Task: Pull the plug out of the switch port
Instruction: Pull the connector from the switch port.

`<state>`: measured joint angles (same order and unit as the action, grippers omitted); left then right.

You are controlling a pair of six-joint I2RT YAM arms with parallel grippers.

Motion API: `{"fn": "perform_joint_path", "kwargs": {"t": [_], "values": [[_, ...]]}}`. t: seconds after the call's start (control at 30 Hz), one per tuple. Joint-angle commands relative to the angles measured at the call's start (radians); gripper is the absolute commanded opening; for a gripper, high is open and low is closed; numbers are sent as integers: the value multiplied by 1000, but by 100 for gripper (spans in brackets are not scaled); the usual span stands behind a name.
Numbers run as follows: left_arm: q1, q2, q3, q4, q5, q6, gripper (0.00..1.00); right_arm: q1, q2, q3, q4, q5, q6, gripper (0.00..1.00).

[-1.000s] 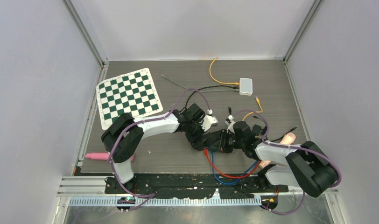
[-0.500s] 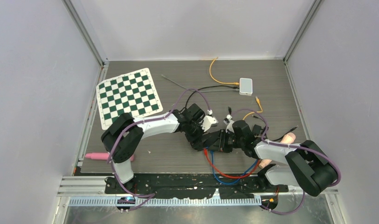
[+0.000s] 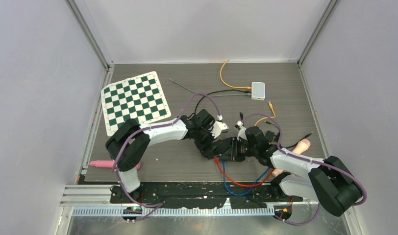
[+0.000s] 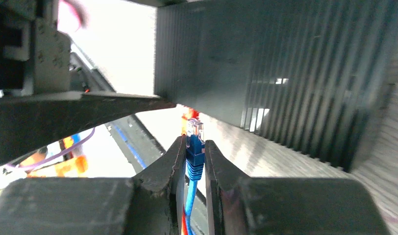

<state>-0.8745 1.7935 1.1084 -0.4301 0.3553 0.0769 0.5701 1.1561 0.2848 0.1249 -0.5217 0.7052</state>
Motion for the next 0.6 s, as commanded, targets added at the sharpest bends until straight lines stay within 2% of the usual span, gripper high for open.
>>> {"fn": "perform_joint_path", "kwargs": {"t": [0.0, 0.1, 0.23, 0.43, 0.57], "values": [[13, -9, -45, 37, -91, -9, 55, 9, -18, -59, 171, -163, 68, 5], [12, -28, -56, 59, -90, -10, 55, 10, -26, -110, 198, -122, 113, 5], [12, -27, -60, 53, -92, -3, 55, 10, -98, -105, 20, 42, 94, 5], [10, -37, -87, 63, -30, 21, 60, 8, -379, -57, -156, 294, 81, 5], [-4, -58, -91, 60, -18, 46, 61, 8, -531, -28, -133, 372, 52, 5]]}}
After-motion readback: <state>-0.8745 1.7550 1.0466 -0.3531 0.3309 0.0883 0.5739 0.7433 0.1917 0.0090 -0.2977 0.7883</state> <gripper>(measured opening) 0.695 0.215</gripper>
